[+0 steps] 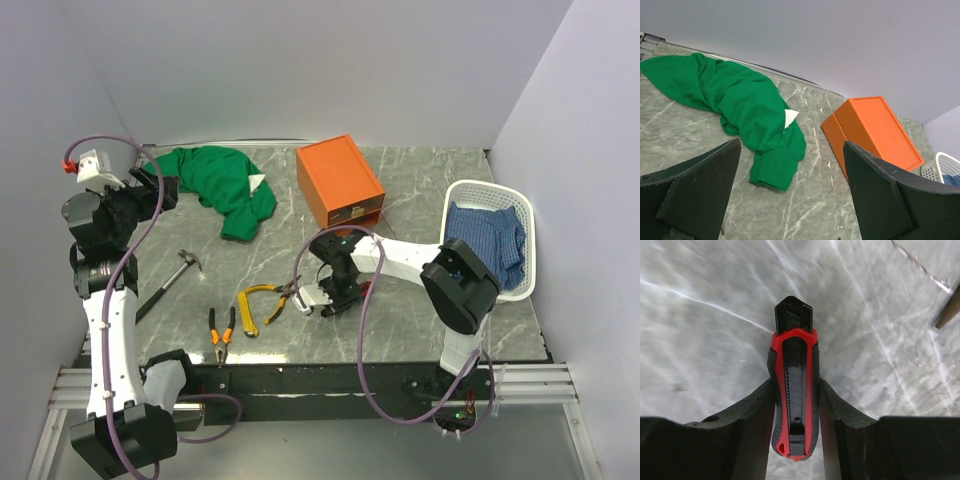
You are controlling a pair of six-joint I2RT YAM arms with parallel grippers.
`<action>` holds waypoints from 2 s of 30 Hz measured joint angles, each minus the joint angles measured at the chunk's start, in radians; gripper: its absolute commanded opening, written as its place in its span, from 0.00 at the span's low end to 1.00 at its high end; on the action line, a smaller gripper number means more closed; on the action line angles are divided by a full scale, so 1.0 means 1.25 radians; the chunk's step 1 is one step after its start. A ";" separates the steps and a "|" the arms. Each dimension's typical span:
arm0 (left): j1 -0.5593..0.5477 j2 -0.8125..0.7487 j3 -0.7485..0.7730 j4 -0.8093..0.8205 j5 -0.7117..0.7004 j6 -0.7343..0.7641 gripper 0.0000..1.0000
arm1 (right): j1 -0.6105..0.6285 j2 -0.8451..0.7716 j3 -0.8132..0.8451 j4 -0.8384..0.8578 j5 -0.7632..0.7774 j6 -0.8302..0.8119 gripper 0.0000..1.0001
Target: Sort the tools into containers
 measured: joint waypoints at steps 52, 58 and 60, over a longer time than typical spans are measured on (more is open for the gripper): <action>0.014 0.103 0.001 0.117 0.032 -0.074 0.85 | -0.264 0.092 0.355 -0.077 0.071 0.290 0.33; 0.016 0.108 0.001 0.122 0.035 -0.074 0.85 | -0.264 0.092 0.332 -0.038 0.078 0.340 0.52; 0.016 0.108 0.001 0.122 0.035 -0.074 0.85 | -0.264 0.086 0.315 -0.023 0.079 0.350 0.54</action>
